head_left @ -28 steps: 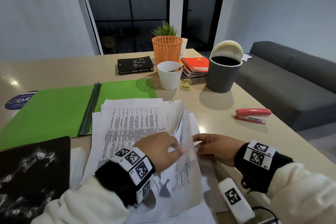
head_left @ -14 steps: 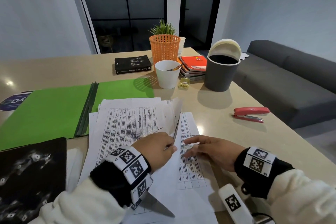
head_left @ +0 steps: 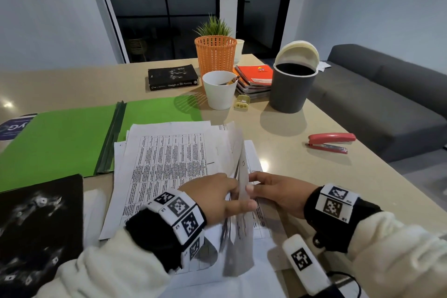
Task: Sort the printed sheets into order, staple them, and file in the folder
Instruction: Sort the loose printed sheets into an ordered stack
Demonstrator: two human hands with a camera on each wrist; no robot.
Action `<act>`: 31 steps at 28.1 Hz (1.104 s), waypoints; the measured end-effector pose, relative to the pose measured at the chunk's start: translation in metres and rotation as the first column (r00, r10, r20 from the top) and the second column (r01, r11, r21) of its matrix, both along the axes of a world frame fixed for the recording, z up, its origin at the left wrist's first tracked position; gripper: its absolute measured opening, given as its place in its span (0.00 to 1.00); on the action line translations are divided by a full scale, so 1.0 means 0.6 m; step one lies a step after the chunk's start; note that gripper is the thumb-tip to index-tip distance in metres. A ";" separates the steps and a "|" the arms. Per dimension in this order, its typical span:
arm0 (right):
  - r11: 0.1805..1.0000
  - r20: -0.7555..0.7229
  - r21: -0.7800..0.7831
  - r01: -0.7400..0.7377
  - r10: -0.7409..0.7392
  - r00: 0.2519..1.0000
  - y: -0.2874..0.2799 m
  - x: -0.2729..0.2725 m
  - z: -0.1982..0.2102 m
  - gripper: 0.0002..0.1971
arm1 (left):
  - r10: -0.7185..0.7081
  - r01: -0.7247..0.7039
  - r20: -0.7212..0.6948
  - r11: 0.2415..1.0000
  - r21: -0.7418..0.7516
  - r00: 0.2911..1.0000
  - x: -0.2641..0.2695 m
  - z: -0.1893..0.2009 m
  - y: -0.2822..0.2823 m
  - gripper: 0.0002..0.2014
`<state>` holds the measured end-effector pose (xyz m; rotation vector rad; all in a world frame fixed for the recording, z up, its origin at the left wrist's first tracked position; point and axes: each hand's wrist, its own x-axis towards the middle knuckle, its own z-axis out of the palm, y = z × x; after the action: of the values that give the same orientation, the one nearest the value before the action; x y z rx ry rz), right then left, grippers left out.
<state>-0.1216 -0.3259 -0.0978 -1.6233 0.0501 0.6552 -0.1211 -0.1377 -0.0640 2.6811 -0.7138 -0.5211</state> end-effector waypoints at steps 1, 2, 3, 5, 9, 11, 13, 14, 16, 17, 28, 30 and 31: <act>1.000 -0.009 0.005 -0.013 0.013 1.000 0.001 0.000 0.000 0.25 | 0.006 -0.006 0.008 1.000 0.009 1.000 0.000 -0.002 0.000 0.19; 0.999 -0.019 0.026 -0.019 0.019 1.000 0.000 0.000 -0.001 0.27 | 0.016 -0.016 0.019 1.000 0.023 1.000 -0.001 -0.004 0.000 0.21; 0.999 -0.026 0.047 -0.019 0.020 0.999 -0.001 0.002 -0.002 0.26 | 0.028 -0.029 0.033 0.999 0.035 0.999 -0.001 -0.006 -0.001 0.23; 0.996 -0.046 0.092 -0.009 0.014 0.999 -0.004 0.003 -0.004 0.23 | 0.050 -0.052 0.052 0.998 0.043 0.997 -0.002 -0.007 -0.002 0.24; 0.992 -0.073 0.127 0.023 -0.013 0.997 -0.006 0.002 -0.008 0.21 | 0.069 -0.072 0.096 0.997 0.030 0.993 -0.004 0.001 -0.004 0.23; 0.992 -0.082 0.119 0.038 -0.028 0.996 -0.005 0.002 -0.007 0.19 | 0.062 -0.067 0.130 0.997 0.030 0.990 -0.004 0.002 -0.004 0.17; 0.993 -0.080 0.103 0.055 -0.047 0.996 -0.004 0.003 -0.007 0.20 | 0.072 -0.075 0.157 0.997 0.012 0.985 -0.001 0.000 -0.003 0.11; 0.993 -0.083 0.098 0.061 -0.053 0.995 -0.004 0.004 -0.007 0.22 | 0.084 -0.085 0.156 0.996 -0.001 0.984 0.002 -0.001 -0.001 0.10; 0.992 -0.100 0.101 0.072 -0.062 0.993 -0.004 0.005 -0.009 0.24 | 0.095 -0.092 0.140 0.995 -0.021 0.986 0.005 -0.003 0.002 0.10; 0.991 -0.109 0.102 0.081 -0.070 0.992 -0.004 0.005 -0.009 0.24 | 0.092 -0.090 0.132 0.996 -0.020 0.987 0.005 -0.003 0.004 0.11; 0.983 -0.148 0.080 0.163 -0.150 0.978 -0.005 0.002 -0.003 0.20 | 0.040 -0.043 0.105 0.999 0.019 0.994 0.004 0.001 0.001 0.13; 0.984 -0.136 0.079 0.160 -0.148 0.979 -0.007 0.003 -0.005 0.20 | 0.026 -0.028 0.107 0.999 0.023 0.994 0.003 0.000 0.000 0.13; 0.986 -0.130 0.082 0.148 -0.136 0.982 -0.009 0.003 -0.006 0.20 | 0.017 -0.021 0.105 0.999 0.035 0.994 0.003 0.000 0.000 0.14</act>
<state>-0.1197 -0.3313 -0.1014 -1.4751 0.2225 0.6382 -0.1193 -0.1379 -0.0640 2.7630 -0.7126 -0.3944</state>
